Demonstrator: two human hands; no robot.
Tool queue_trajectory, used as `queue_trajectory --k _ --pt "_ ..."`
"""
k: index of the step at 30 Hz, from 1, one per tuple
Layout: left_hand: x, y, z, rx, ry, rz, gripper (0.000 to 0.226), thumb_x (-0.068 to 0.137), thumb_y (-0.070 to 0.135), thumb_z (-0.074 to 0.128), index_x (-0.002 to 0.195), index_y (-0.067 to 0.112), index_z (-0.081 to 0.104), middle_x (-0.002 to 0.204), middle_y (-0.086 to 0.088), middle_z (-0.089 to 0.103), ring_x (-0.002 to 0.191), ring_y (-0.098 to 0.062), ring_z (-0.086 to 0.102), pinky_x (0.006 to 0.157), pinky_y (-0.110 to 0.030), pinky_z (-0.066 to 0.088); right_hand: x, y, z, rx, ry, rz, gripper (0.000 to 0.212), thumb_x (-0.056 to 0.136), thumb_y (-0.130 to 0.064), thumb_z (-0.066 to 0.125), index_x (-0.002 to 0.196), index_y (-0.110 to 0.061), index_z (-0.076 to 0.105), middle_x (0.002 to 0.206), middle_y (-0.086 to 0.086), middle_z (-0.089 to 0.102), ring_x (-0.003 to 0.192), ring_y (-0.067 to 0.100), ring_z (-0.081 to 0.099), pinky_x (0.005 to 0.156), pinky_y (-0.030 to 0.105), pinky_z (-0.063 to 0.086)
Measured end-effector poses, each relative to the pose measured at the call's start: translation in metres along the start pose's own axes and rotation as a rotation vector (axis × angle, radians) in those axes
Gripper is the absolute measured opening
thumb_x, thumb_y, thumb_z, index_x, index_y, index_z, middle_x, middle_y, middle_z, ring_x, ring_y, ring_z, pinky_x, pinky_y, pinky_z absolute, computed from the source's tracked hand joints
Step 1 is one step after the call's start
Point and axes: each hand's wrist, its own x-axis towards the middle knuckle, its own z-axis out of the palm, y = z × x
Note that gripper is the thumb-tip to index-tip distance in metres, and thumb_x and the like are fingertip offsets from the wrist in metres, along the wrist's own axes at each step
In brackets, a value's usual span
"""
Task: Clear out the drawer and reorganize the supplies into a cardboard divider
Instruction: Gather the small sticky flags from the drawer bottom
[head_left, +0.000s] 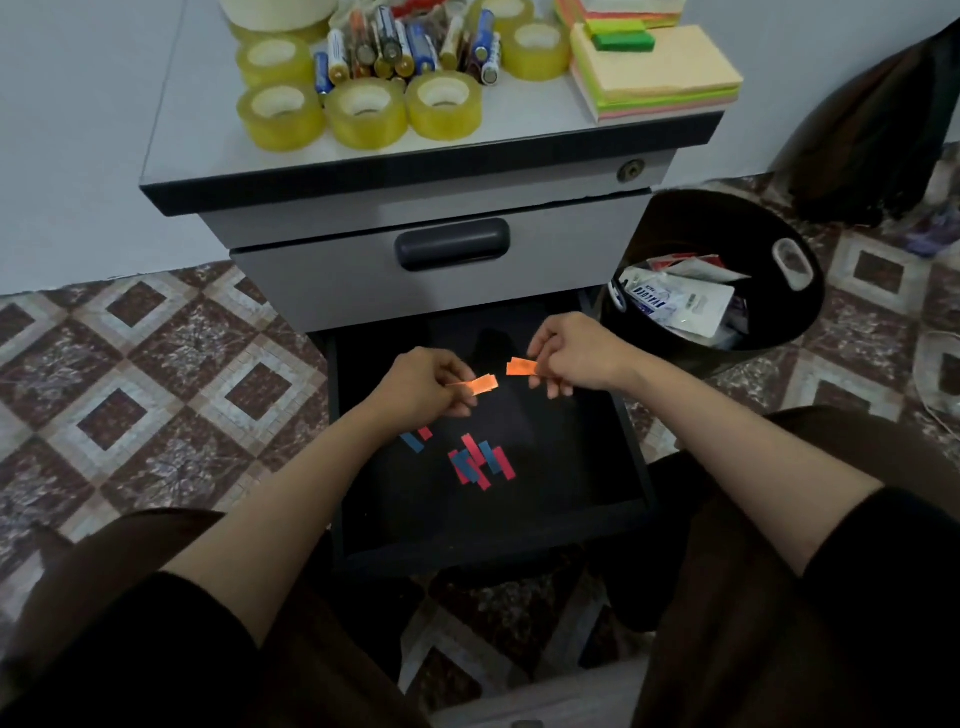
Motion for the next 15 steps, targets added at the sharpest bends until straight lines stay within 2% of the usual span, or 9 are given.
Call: queue_trajectory --k 2,6,12,15 --pt "0.001 0.008 0.000 -0.028 -0.006 0.010 0.014 0.085 -0.005 0.060 0.098 -0.002 0.063 0.079 -0.009 0.066 0.075 -0.014 0.067 0.074 -0.021 0.057 0.005 -0.002 -0.001 0.026 0.031 -0.008 0.017 0.087 0.010 0.049 0.085 -0.006 0.055 0.073 0.012 0.065 0.048 0.013 0.055 0.039 0.016 0.042" --pt "0.004 0.023 -0.002 -0.091 0.022 0.087 0.011 0.083 -0.001 0.065 0.083 0.009 0.067 0.079 -0.007 0.068 0.072 -0.013 0.067 0.077 -0.020 0.056 0.016 -0.006 -0.008 0.134 0.130 -0.034 0.026 0.084 0.012 0.054 0.069 -0.008 0.059 0.060 0.013 0.061 0.040 0.008 0.056 0.041 0.017 0.045" --pt "0.004 0.035 -0.006 -0.362 0.072 0.046 0.010 0.079 -0.001 0.068 0.086 0.006 0.066 0.072 -0.006 0.066 0.057 -0.004 0.065 0.058 -0.011 0.051 0.003 -0.016 -0.014 0.464 0.133 -0.014 0.019 0.082 0.013 0.057 0.076 -0.005 0.060 0.063 0.015 0.060 0.040 0.010 0.060 0.044 0.019 0.053" --pt "0.005 0.038 -0.006 -0.389 0.121 0.056 0.010 0.077 0.001 0.070 0.085 0.005 0.067 0.075 -0.006 0.067 0.059 -0.003 0.066 0.060 -0.010 0.051 0.000 -0.019 -0.017 0.550 0.105 0.013 0.018 0.083 0.013 0.057 0.076 -0.002 0.063 0.068 0.015 0.064 0.046 0.014 0.065 0.051 0.023 0.057"
